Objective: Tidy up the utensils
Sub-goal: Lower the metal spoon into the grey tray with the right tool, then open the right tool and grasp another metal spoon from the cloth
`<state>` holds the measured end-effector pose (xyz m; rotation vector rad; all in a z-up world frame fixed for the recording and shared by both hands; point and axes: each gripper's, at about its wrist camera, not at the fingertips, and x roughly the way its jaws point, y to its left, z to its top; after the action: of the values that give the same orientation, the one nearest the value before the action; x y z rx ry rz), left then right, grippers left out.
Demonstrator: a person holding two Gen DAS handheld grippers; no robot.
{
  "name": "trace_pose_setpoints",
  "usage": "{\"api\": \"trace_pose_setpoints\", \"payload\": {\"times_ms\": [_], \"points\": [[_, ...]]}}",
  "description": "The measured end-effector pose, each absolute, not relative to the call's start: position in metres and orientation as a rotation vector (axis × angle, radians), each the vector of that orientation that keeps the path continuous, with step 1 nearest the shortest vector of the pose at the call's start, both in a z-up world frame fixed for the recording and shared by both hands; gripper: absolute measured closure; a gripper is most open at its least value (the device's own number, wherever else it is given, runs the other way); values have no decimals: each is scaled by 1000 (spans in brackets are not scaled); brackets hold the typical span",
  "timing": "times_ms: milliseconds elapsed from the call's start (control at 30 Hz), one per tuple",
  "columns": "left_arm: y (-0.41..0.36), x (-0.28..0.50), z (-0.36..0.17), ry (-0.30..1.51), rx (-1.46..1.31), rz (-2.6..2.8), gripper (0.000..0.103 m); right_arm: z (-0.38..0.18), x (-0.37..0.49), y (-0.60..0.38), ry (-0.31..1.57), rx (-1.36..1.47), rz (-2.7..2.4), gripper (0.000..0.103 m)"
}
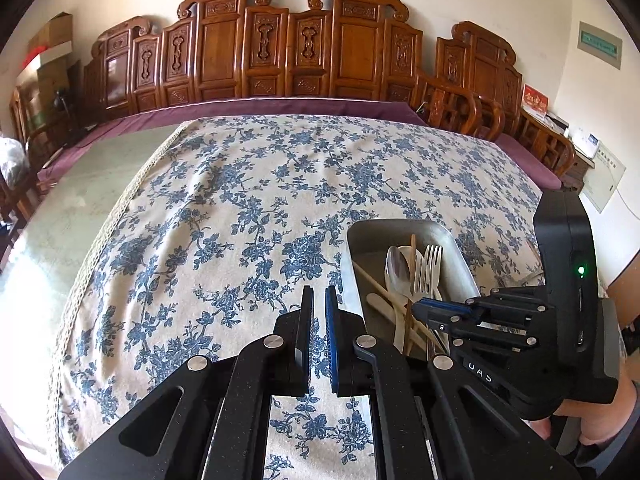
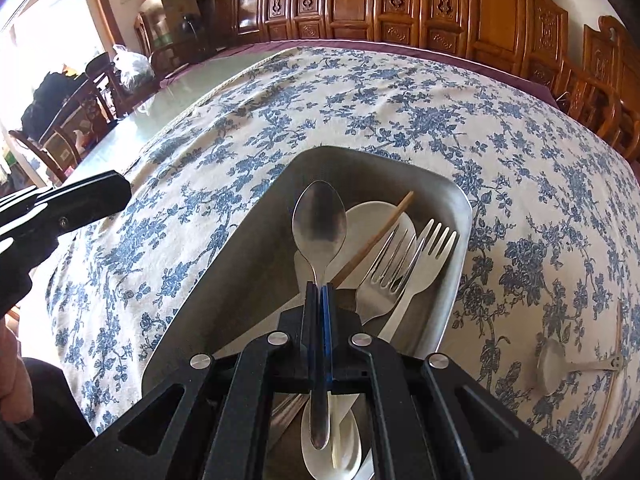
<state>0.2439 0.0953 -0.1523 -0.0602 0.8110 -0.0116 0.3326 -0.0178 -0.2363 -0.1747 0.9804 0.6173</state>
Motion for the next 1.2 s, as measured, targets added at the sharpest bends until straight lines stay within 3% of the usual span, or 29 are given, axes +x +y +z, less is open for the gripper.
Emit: {"api": "trace_pose_setpoints", "payload": {"times_ms": [400, 500, 633, 867, 1000, 1200], "points": [[82, 247, -152, 805, -54, -29, 98, -205, 317, -48, 897, -158, 643, 98], [74, 246, -153, 808, -45, -42, 89, -186, 312, -82, 856, -156, 618, 98], [65, 244, -153, 804, -38, -62, 86, -179, 316, -131, 839, -192, 549, 86], [49, 243, -157, 806, -17, -88, 80, -203, 349, -211, 906, -235, 432, 81], [41, 242, -159, 800, -10, -93, 80, -224, 366, -228, 941, -237, 420, 68], [20, 239, -161, 792, 0, -140, 80, -247, 383, -224, 999, -275, 495, 61]]}}
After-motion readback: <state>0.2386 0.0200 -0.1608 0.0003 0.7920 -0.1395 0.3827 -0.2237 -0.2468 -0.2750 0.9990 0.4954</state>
